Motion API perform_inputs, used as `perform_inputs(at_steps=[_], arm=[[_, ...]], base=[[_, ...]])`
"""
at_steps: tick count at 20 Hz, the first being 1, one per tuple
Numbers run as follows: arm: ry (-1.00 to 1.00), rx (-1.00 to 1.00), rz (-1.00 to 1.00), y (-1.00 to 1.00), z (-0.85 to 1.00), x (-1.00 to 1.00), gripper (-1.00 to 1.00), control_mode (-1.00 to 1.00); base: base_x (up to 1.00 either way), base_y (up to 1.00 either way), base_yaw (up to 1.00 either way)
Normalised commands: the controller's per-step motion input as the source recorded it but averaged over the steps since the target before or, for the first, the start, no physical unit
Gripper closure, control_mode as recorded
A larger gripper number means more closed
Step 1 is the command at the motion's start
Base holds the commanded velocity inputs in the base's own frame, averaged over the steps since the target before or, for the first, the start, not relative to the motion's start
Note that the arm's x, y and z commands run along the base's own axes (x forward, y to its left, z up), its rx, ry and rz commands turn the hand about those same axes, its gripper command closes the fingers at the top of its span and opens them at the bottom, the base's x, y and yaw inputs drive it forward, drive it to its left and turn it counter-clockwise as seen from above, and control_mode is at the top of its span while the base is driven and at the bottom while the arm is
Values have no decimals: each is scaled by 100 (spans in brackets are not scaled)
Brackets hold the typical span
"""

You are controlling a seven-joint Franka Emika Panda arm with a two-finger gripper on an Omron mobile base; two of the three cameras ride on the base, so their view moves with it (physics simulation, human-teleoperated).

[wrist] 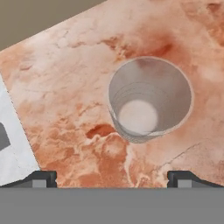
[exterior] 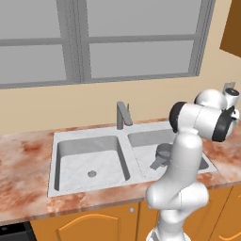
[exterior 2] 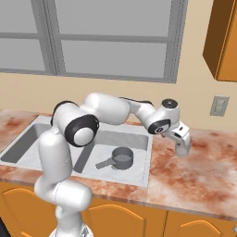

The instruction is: Move any existing items from the left basin to the right basin for drying. Then move the glass cup from the counter to the left basin of the sink for washing.

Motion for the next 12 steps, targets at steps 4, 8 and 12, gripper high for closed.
perform_inputs(at_steps=[4, 8, 12], arm=[[3, 0, 7, -4, -21, 10, -100, -100], [3, 0, 7, -4, -19, 11, -100, -100], [3, 0, 7, -3, -17, 12, -100, -100]], base=[[0, 0, 0], [0, 0, 0], [0, 0, 0]])
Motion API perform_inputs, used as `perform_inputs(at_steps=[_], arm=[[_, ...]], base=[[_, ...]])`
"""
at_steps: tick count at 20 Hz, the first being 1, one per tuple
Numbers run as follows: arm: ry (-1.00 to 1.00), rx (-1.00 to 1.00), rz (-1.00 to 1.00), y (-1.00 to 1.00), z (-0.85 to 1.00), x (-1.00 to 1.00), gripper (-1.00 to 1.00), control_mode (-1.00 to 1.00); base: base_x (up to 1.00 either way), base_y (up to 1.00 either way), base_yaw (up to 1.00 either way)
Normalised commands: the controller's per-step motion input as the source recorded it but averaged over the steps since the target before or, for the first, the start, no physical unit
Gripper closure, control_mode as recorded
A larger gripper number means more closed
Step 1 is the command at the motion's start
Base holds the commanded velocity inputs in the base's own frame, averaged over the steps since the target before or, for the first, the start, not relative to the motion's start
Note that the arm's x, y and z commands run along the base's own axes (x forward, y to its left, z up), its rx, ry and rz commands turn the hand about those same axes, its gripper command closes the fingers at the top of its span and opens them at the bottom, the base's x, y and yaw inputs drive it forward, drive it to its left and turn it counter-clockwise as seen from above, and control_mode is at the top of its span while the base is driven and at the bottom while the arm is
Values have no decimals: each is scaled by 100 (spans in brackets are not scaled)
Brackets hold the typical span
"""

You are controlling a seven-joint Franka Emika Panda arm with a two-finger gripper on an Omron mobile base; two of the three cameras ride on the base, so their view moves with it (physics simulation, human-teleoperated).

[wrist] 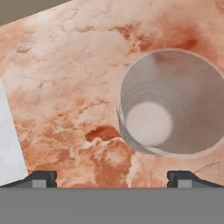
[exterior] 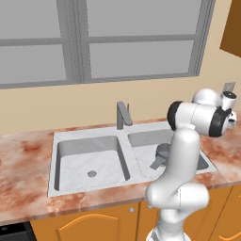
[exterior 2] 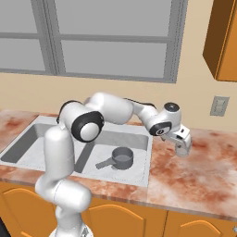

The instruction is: Move any existing items from the left basin to the right basin for drying. Then move the glass cup from the counter to the left basin of the sink for washing.

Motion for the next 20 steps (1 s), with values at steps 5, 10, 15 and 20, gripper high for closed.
perform_inputs(at_steps=[5, 10, 15, 20], arm=[[0, 0, 6, -7, -4, 6, -100, -100], [0, 0, 0, -20, 27, -1, -100, -100], [0, 0, 1, -13, 26, 0, -100, -100], [3, 0, 4, -3, 1, 16, -100, -100]], base=[[0, 0, 0], [0, 0, 0], [0, 0, 0], [0, 0, 0]])
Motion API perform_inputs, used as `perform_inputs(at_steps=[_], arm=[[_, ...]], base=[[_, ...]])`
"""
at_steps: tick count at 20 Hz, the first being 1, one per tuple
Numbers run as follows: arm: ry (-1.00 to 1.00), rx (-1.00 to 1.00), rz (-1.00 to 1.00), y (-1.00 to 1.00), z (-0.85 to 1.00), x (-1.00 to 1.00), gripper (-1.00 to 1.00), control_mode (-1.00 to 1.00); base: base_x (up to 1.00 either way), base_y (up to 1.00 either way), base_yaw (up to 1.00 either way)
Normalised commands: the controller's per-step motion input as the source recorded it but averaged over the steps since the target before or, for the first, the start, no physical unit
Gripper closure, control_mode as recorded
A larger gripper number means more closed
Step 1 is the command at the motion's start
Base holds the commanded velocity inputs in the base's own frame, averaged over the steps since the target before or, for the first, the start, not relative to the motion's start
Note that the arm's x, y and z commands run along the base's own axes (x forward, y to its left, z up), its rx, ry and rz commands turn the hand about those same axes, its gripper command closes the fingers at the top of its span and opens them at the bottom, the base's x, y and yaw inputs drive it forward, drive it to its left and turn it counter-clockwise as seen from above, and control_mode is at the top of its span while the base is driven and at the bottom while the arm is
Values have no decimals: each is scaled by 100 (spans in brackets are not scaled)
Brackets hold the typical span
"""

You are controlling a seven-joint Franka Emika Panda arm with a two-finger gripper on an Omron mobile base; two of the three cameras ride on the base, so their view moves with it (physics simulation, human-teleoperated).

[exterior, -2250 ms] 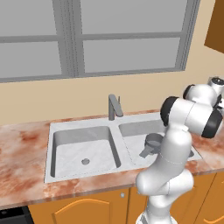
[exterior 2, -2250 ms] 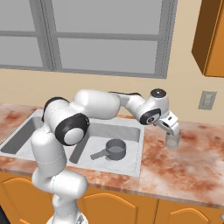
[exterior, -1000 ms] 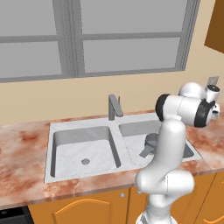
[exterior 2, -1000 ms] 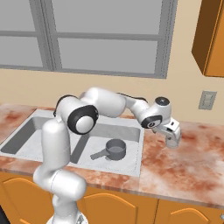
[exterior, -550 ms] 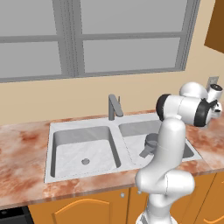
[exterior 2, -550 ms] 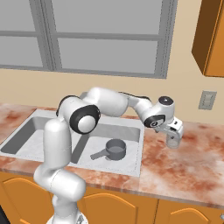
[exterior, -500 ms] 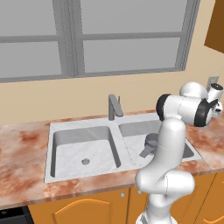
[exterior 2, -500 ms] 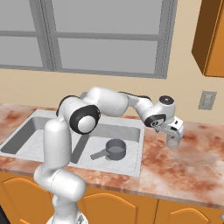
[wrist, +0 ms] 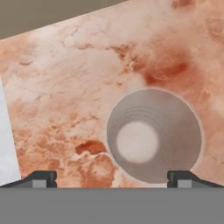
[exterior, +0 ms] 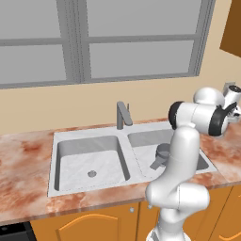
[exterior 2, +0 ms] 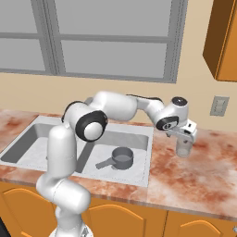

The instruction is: Move any existing items from the left basin to the right basin for drying. Then move the glass cup from the counter to the left basin of the sink for washing.

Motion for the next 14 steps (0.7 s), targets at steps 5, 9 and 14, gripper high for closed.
perform_inputs(at_steps=[5, 9, 14], arm=[[11, 0, 8, 0, -10, 26, -100, -100], [11, 0, 9, -5, -15, 11, -100, -100], [8, 0, 9, -14, -20, 2, -100, -100]], base=[[0, 0, 0], [0, 0, 0], [0, 0, 0]])
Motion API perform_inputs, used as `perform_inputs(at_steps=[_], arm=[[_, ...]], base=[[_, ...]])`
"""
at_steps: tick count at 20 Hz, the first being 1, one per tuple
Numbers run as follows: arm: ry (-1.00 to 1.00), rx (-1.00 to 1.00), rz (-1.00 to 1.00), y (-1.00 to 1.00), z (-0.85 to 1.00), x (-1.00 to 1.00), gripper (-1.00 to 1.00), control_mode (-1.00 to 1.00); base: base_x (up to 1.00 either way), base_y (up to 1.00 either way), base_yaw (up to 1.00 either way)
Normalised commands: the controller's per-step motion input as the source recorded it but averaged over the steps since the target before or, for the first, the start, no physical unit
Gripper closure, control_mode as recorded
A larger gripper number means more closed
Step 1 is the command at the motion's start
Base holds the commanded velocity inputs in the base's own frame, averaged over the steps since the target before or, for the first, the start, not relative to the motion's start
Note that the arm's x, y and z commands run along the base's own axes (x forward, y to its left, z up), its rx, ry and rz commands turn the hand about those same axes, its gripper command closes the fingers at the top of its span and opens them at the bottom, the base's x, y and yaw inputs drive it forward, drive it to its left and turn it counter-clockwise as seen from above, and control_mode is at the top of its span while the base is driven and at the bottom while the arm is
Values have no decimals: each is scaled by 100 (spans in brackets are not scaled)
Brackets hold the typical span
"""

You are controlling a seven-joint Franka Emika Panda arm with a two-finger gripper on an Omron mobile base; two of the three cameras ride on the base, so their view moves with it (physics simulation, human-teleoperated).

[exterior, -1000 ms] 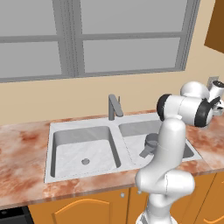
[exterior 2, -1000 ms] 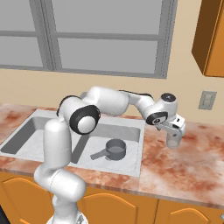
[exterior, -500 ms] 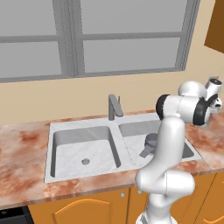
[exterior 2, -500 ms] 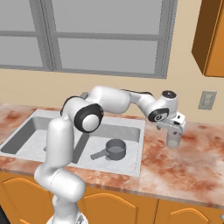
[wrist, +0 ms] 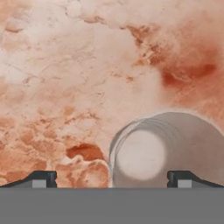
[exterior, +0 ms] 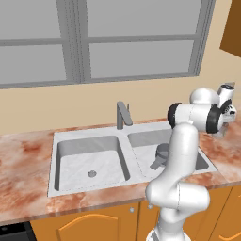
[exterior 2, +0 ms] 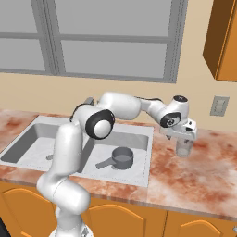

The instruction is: Move any existing items from the left basin to the right basin for drying. Then move the glass cup from the counter to the left basin of the sink for washing.

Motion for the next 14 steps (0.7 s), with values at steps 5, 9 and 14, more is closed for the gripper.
perform_inputs(at_steps=[5, 9, 14], arm=[[5, 0, 8, -11, -26, 0, -100, -100], [2, 0, 2, 0, -28, 0, 100, -100], [0, 0, 0, 0, -4, 0, 100, -100]], base=[[0, 0, 0], [0, 0, 0], [0, 0, 0]])
